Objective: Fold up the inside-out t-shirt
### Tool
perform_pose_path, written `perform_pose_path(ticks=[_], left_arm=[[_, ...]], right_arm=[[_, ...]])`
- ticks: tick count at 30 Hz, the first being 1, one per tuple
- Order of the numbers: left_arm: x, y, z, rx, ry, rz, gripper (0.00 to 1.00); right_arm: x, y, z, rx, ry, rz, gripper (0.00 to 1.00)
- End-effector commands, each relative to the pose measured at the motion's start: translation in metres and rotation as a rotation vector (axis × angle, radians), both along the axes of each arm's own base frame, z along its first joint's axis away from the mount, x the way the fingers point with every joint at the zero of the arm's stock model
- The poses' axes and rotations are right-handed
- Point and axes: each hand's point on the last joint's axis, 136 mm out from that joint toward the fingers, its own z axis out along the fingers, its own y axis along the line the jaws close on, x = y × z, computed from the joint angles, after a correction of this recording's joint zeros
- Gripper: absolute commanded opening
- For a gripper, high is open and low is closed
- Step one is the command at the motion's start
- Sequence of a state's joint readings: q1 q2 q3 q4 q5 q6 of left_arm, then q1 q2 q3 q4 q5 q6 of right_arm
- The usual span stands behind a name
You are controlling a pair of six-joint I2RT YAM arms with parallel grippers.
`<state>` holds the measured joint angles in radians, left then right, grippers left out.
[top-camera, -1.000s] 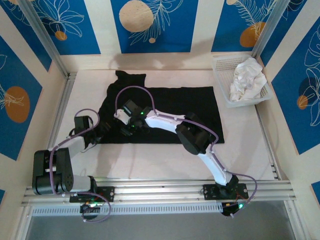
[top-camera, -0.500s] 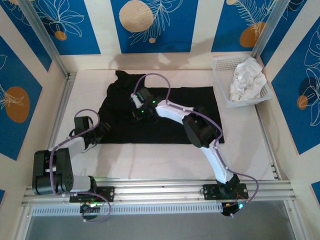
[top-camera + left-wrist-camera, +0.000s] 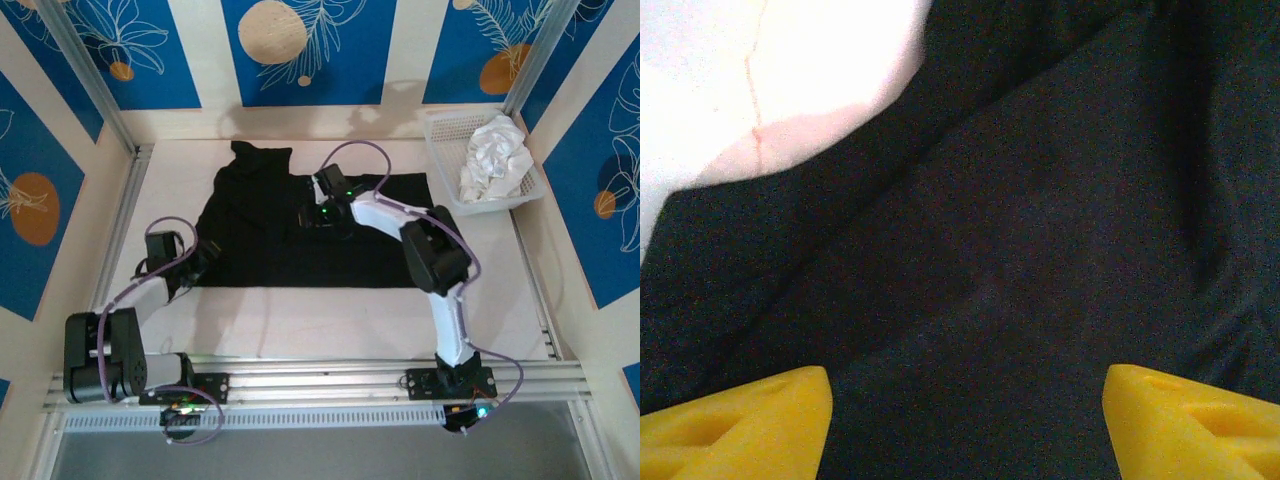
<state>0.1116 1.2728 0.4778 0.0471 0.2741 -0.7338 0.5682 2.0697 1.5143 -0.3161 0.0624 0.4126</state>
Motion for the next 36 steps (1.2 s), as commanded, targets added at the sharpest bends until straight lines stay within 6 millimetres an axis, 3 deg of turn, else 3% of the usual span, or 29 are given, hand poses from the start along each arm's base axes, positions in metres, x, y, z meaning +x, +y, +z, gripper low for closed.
perform_pose_path(ticks=[1, 4, 10, 15, 20, 22, 25, 28, 32, 36], left_arm=[[0.017, -0.004, 0.030, 0.022, -0.109, -0.005, 0.72], [0.040, -0.019, 0.044, 0.086, -0.167, -0.067, 0.70], [0.111, -0.036, 0.044, 0.087, -0.172, -0.169, 0.64], [0.157, -0.074, 0.031, 0.063, -0.138, -0.278, 0.58], [0.183, -0.103, 0.011, 0.052, -0.113, -0.329, 0.57], [0.194, -0.106, 0.000, 0.047, -0.088, -0.324, 0.57], [0.205, -0.099, -0.014, 0.067, -0.054, -0.307, 0.59], [0.211, -0.099, -0.006, 0.060, -0.072, -0.319, 0.62], [0.207, -0.102, 0.034, 0.034, -0.167, -0.343, 0.69], [0.183, -0.093, 0.067, 0.027, -0.234, -0.320, 0.72]], right_arm=[[-0.019, -0.040, 0.041, -0.010, -0.093, -0.010, 0.42], [-0.041, -0.060, 0.045, 0.038, -0.066, -0.010, 0.44], [-0.055, -0.046, 0.043, 0.075, -0.037, 0.031, 0.44], [-0.058, -0.062, 0.037, 0.020, -0.025, 0.001, 0.44], [-0.070, -0.084, 0.026, -0.025, -0.007, -0.044, 0.44], [-0.072, -0.097, 0.026, -0.040, -0.006, -0.075, 0.44], [-0.072, -0.120, 0.029, -0.046, 0.000, -0.130, 0.44], [-0.072, -0.142, 0.028, -0.062, 0.012, -0.183, 0.46], [-0.070, -0.176, 0.020, -0.110, 0.040, -0.267, 0.48], [-0.074, -0.203, 0.011, -0.119, 0.113, -0.334, 0.49]])
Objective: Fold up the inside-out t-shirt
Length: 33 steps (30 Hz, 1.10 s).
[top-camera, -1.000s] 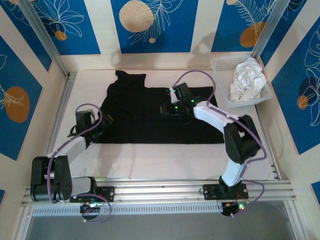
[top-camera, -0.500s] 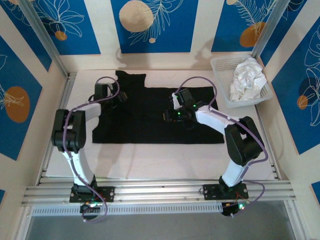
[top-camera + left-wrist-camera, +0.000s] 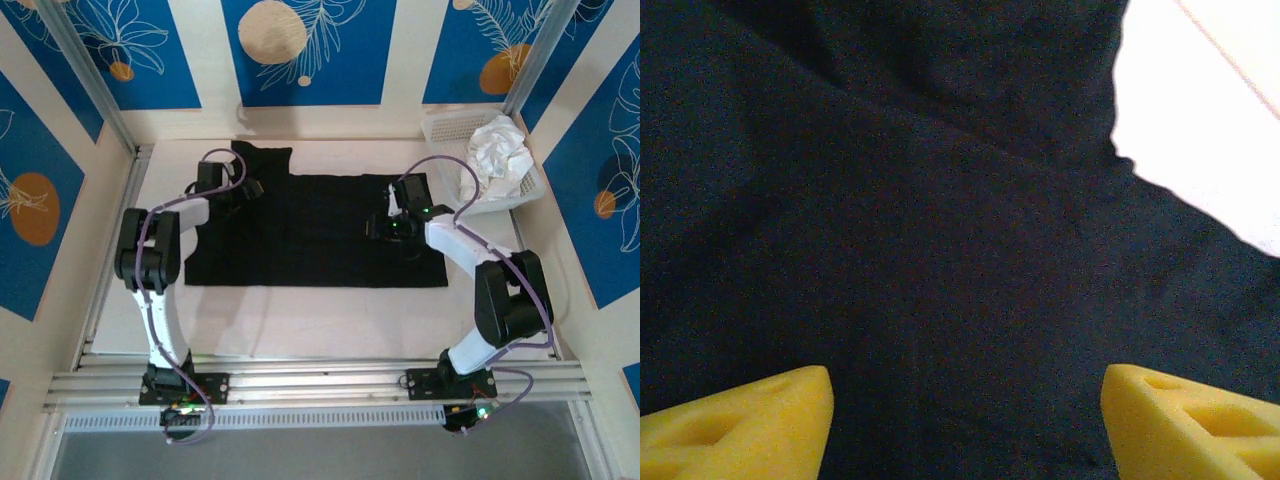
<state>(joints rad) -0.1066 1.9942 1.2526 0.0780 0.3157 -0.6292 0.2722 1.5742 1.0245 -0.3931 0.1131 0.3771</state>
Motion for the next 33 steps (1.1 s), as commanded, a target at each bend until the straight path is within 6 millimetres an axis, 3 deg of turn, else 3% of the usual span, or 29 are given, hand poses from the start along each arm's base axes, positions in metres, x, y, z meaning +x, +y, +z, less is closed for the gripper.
perform_pose_path(ticks=[1, 6, 12, 16, 20, 23, 25, 28, 33], left_arm=[[-0.017, 0.008, 0.053, -0.030, -0.113, 0.008, 0.72], [-0.064, 0.026, 0.018, -0.026, 0.008, 0.060, 0.73], [-0.108, 0.048, -0.024, -0.069, 0.138, 0.137, 0.70], [-0.140, 0.055, -0.035, -0.069, 0.190, 0.159, 0.70], [-0.191, 0.058, -0.044, -0.054, 0.243, 0.180, 0.70], [-0.234, 0.063, -0.047, -0.033, 0.283, 0.213, 0.70], [-0.249, 0.070, -0.037, -0.006, 0.254, 0.241, 0.70], [-0.242, 0.082, -0.006, 0.063, 0.154, 0.267, 0.71], [-0.185, 0.097, 0.040, 0.154, 0.024, 0.276, 0.73]], right_arm=[[-0.016, -0.025, -0.014, -0.019, 0.100, -0.058, 0.49], [-0.030, -0.048, -0.036, 0.018, 0.280, -0.110, 0.49], [-0.049, -0.060, -0.064, -0.009, 0.446, -0.098, 0.48], [-0.062, -0.058, -0.076, 0.028, 0.503, -0.110, 0.46], [-0.092, -0.046, -0.081, 0.080, 0.573, -0.112, 0.42], [-0.117, -0.039, -0.076, 0.068, 0.589, -0.108, 0.42], [-0.122, -0.032, -0.064, 0.080, 0.559, -0.089, 0.42], [-0.093, -0.027, -0.031, 0.091, 0.388, -0.056, 0.45], [0.001, -0.059, 0.007, 0.022, 0.118, -0.143, 0.51]])
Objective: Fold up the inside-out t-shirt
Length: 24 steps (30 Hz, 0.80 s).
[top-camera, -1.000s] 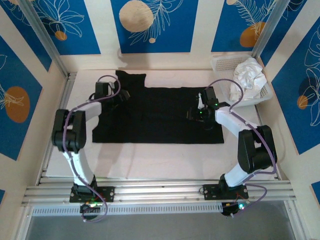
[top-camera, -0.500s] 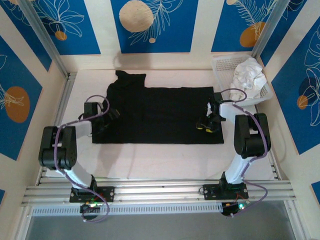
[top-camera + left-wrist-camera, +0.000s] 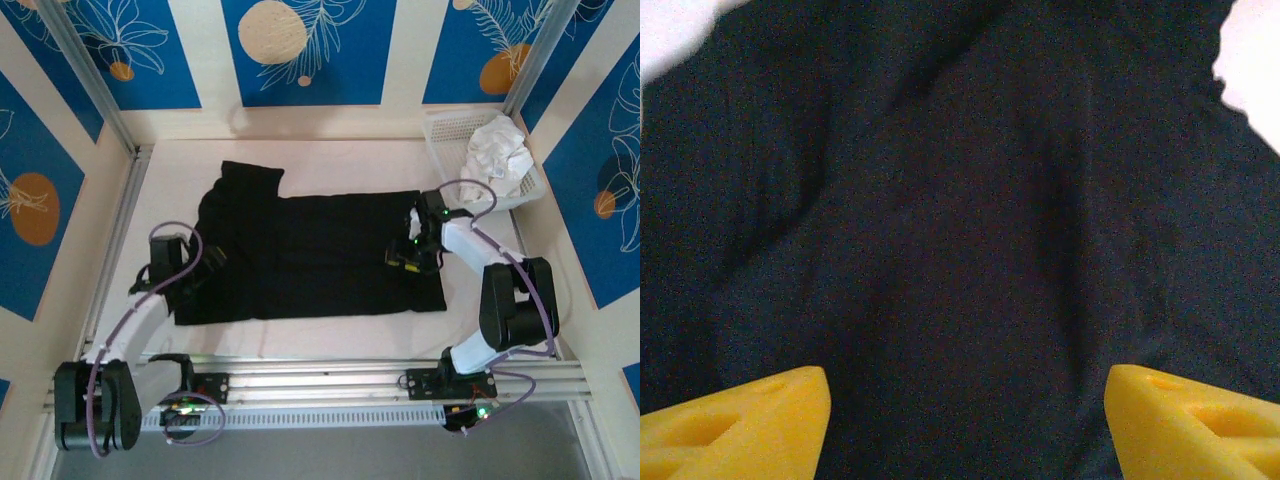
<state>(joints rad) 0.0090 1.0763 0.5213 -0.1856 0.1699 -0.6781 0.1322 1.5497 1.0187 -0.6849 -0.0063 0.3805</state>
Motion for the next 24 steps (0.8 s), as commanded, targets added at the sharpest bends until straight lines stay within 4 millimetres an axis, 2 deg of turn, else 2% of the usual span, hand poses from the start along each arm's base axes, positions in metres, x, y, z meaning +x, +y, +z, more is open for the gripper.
perform_pose_path(ticks=[1, 3, 6, 12, 15, 19, 24], left_arm=[[0.041, 0.014, 0.030, 0.076, -0.071, 0.015, 0.73], [0.064, 0.008, 0.043, 0.025, -0.122, 0.015, 0.74], [0.084, 0.002, 0.051, -0.024, -0.167, 0.017, 0.74], [0.102, -0.001, 0.050, -0.047, -0.188, 0.013, 0.74], [0.107, -0.004, 0.046, -0.062, -0.188, 0.006, 0.74], [0.115, -0.004, 0.040, -0.068, -0.183, 0.004, 0.74], [0.131, -0.002, 0.032, -0.060, -0.171, 0.014, 0.74]], right_arm=[[0.071, -0.026, 0.026, -0.084, -0.187, -0.064, 0.52], [0.105, -0.047, 0.027, -0.158, -0.214, -0.105, 0.53], [0.143, -0.064, 0.016, -0.194, -0.202, -0.128, 0.53], [0.195, -0.079, -0.007, -0.275, -0.156, -0.124, 0.52], [0.211, -0.082, -0.019, -0.308, -0.129, -0.113, 0.52], [0.220, -0.084, -0.036, -0.324, -0.079, -0.093, 0.50], [0.227, -0.082, -0.052, -0.319, -0.049, -0.068, 0.38]])
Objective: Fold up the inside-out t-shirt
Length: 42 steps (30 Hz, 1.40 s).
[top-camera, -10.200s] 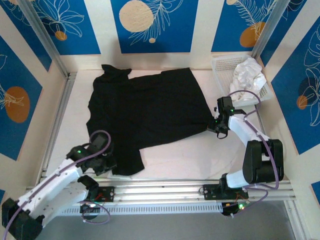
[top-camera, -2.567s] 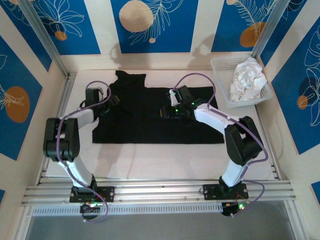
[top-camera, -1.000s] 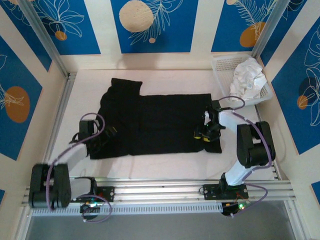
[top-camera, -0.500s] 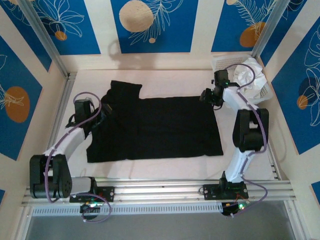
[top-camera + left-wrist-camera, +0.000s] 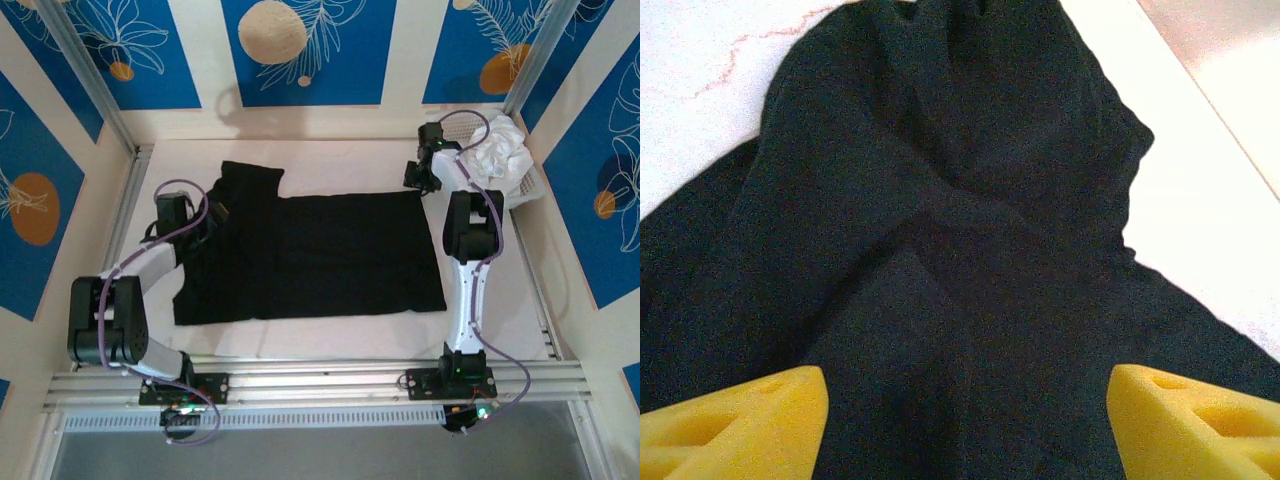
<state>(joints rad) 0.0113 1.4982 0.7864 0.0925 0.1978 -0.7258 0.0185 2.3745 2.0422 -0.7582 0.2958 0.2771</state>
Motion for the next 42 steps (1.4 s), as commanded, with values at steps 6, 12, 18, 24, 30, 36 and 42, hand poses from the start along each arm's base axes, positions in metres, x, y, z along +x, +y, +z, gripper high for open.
perform_pose_path(ticks=[6, 12, 18, 24, 30, 36, 42], left_arm=[[0.041, -0.003, 0.022, -0.029, -0.072, -0.009, 0.74], [0.044, -0.008, 0.025, -0.048, -0.080, -0.031, 0.73], [0.044, -0.011, 0.020, -0.061, -0.075, -0.036, 0.73], [0.043, -0.014, 0.017, -0.064, -0.068, -0.050, 0.73], [0.042, -0.015, 0.012, -0.065, -0.059, -0.055, 0.73], [0.042, -0.015, 0.008, -0.068, -0.052, -0.055, 0.73], [0.042, -0.015, 0.006, -0.061, -0.049, -0.056, 0.73]], right_arm=[[-0.017, 0.009, -0.014, -0.055, 0.113, 0.078, 0.43], [-0.012, 0.003, 0.017, -0.196, 0.086, 0.127, 0.45], [-0.016, 0.008, 0.013, -0.275, 0.105, 0.167, 0.46], [-0.020, 0.002, -0.004, -0.246, 0.137, 0.156, 0.48], [-0.021, -0.004, -0.019, -0.233, 0.172, 0.156, 0.49], [-0.023, -0.003, -0.033, -0.200, 0.198, 0.157, 0.46], [-0.018, 0.000, -0.041, -0.151, 0.189, 0.161, 0.36]])
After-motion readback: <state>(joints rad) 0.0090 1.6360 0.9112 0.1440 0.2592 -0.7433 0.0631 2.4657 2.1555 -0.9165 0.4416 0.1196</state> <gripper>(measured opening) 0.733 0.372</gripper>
